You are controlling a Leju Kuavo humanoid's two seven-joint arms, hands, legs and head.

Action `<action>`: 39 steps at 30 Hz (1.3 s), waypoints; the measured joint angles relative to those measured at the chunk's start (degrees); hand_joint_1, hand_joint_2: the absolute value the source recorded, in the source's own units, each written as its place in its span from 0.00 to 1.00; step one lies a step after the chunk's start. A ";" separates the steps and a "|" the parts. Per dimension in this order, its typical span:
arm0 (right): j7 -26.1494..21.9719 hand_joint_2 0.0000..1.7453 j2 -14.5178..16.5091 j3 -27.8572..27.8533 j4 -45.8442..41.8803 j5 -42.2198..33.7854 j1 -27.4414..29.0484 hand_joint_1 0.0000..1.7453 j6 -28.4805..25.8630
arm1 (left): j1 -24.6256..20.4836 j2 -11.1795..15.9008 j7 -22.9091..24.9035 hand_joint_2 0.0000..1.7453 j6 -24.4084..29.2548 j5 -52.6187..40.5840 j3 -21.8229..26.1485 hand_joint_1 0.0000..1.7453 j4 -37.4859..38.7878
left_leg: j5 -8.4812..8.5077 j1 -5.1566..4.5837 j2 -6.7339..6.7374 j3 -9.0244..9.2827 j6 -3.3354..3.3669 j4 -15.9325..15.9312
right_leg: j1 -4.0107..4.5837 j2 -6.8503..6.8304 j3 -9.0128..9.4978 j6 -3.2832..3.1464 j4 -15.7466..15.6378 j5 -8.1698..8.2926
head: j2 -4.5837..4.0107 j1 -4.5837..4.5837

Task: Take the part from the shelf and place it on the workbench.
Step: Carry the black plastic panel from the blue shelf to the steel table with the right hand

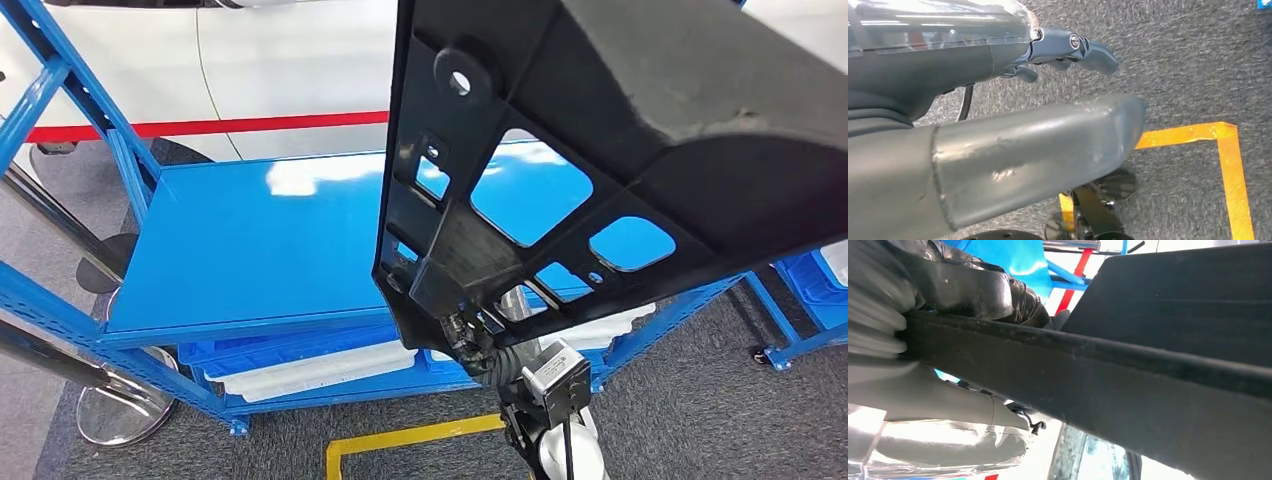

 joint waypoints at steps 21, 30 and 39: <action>-4.49 1.00 -0.51 0.86 -1.89 -1.13 5.88 1.00 2.50 | 0.04 -0.09 0.43 0.00 -0.22 0.40 0.26 0.00 -0.15 | -4.51 0.08 -0.08 7.11 0.11 -2.12 | 0.29 -0.26 -7.43 -0.33 -0.83 5.17 | 0.00 0.02; -6.55 1.00 -0.85 -0.43 -5.31 -3.44 10.57 1.00 6.40 | 0.29 -0.43 0.87 0.00 0.13 0.60 0.59 0.00 -0.46 | -0.49 0.06 0.17 0.72 0.23 -0.44 | -0.08 -0.09 -3.00 0.13 6.15 -0.17 | 0.00 0.01; -6.55 1.00 0.02 -2.68 -6.20 -5.53 11.78 1.00 8.98 | 0.61 -1.06 1.11 0.00 0.02 0.77 1.36 0.00 -1.34 | -5.52 0.21 -0.14 -2.94 -2.56 5.62 | 0.10 -0.30 -0.36 -3.20 -3.74 2.05 | 0.00 -0.03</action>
